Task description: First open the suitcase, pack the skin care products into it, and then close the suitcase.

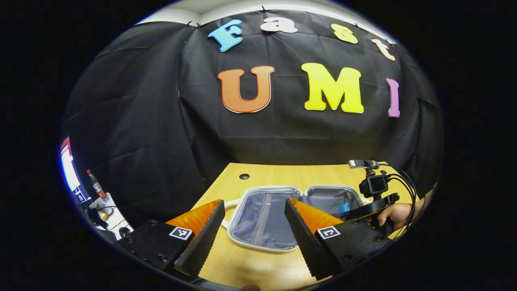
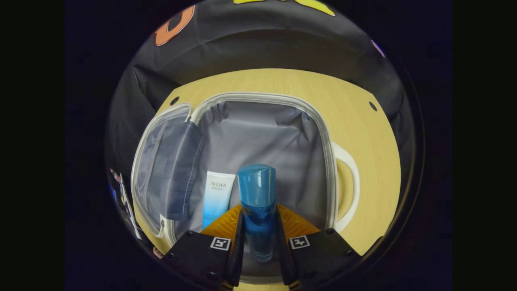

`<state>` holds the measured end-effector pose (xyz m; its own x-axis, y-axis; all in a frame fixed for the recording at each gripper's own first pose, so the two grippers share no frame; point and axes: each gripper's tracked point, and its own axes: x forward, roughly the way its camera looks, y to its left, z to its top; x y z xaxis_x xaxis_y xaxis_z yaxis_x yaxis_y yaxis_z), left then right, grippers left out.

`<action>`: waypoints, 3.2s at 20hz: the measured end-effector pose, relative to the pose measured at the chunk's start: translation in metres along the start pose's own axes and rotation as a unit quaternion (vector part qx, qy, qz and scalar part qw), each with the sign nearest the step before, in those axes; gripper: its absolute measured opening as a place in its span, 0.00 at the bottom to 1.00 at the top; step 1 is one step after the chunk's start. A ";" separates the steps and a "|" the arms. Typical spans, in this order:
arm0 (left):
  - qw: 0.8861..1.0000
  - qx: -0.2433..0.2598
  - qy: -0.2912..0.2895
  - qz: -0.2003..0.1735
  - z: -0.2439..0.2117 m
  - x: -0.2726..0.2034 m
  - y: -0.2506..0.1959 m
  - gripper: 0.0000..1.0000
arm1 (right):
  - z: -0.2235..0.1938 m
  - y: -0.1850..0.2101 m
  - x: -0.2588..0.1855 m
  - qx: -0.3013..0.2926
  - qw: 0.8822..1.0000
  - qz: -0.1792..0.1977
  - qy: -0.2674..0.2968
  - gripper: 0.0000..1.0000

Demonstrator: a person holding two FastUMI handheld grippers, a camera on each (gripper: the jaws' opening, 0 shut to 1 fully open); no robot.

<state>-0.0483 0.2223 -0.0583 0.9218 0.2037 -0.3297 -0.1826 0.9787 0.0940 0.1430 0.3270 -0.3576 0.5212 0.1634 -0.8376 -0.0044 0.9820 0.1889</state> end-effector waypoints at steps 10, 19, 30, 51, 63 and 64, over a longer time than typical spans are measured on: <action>1.000 -0.007 0.009 0.008 -0.008 0.030 0.034 0.96 | -0.004 0.001 0.010 0.022 0.999 0.002 0.033 0.36; 0.981 -0.179 0.081 -0.012 -0.063 0.115 0.102 0.98 | 0.057 0.007 -0.101 -0.070 0.987 0.053 -0.135 0.79; 0.875 -0.442 0.172 -0.098 -0.163 0.195 0.101 0.96 | 0.074 -0.067 -0.269 -0.121 0.934 0.015 -0.335 0.79; 0.917 -0.374 0.104 -0.097 -0.039 0.170 0.066 0.03 | 0.081 -0.141 -0.364 -0.090 0.906 -0.018 -0.414 0.79; 0.974 -0.159 0.031 -0.156 0.083 0.092 -0.119 0.03 | 0.081 -0.221 -0.377 -0.086 0.901 -0.004 -0.426 0.79; 0.975 -0.146 0.035 -0.161 0.084 0.088 -0.138 0.03 | 0.080 -0.224 -0.376 -0.088 0.902 -0.001 -0.423 0.77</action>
<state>0.0863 0.1024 -0.0218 0.9236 -0.1241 -0.3627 0.0132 0.9559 -0.2935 0.0165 0.0382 -0.0443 0.9858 0.1032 -0.1322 -0.0986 0.9943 0.0406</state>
